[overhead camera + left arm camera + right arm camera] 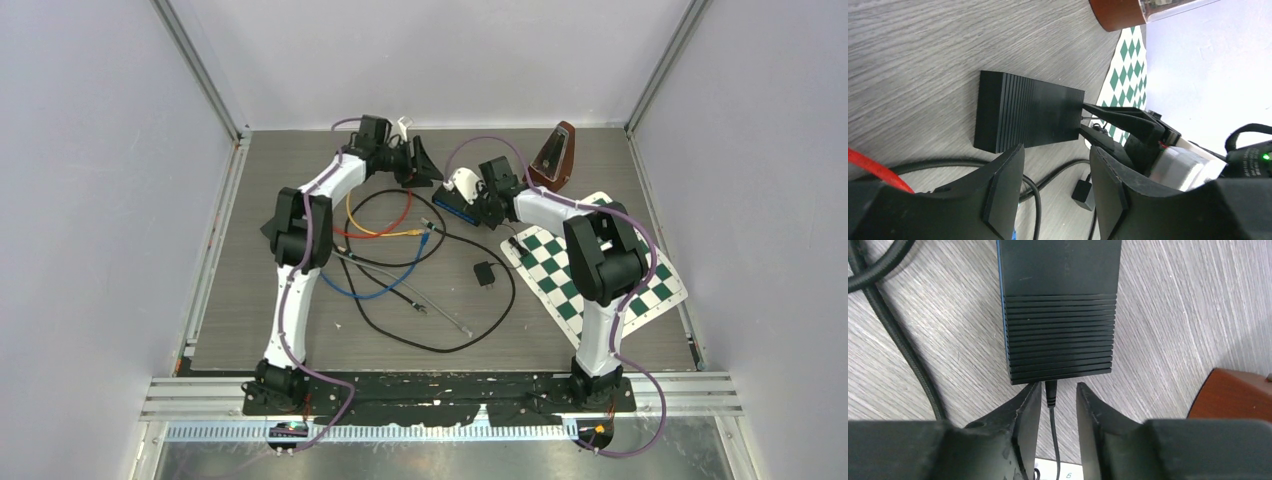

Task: Insert the plug into the switch port
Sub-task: Insert the power into the switch port.

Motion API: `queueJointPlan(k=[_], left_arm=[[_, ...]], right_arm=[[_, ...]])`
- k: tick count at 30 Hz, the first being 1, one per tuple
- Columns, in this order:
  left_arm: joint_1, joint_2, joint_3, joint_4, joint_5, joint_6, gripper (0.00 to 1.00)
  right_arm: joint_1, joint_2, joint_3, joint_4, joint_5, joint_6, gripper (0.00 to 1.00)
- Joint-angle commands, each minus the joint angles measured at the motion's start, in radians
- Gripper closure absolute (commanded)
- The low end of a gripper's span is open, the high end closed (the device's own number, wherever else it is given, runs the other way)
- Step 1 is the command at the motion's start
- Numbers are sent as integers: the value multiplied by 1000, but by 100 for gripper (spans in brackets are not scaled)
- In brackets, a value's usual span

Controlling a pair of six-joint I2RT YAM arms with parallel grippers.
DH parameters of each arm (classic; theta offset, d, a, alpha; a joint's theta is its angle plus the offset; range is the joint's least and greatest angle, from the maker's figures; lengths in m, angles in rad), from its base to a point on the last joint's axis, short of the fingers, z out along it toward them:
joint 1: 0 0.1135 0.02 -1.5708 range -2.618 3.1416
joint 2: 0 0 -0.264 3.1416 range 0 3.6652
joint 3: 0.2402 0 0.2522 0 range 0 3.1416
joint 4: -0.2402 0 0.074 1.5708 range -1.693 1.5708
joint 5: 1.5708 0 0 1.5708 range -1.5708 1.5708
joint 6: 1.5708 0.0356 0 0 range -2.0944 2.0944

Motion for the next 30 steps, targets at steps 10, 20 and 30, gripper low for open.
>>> queueJointPlan(k=[10,20,30], left_arm=[[21,-335,-133,-148,-89,136,45],[20,-708,-466,-370,-286,294,44],[18,-1099,-800,-463,-284,423,43]], right_arm=[[0,-261,-36,-6,-23,217,32],[26,-431,-181,-42,-77,811,30],[131,-435,-361,-4,82,940,29]])
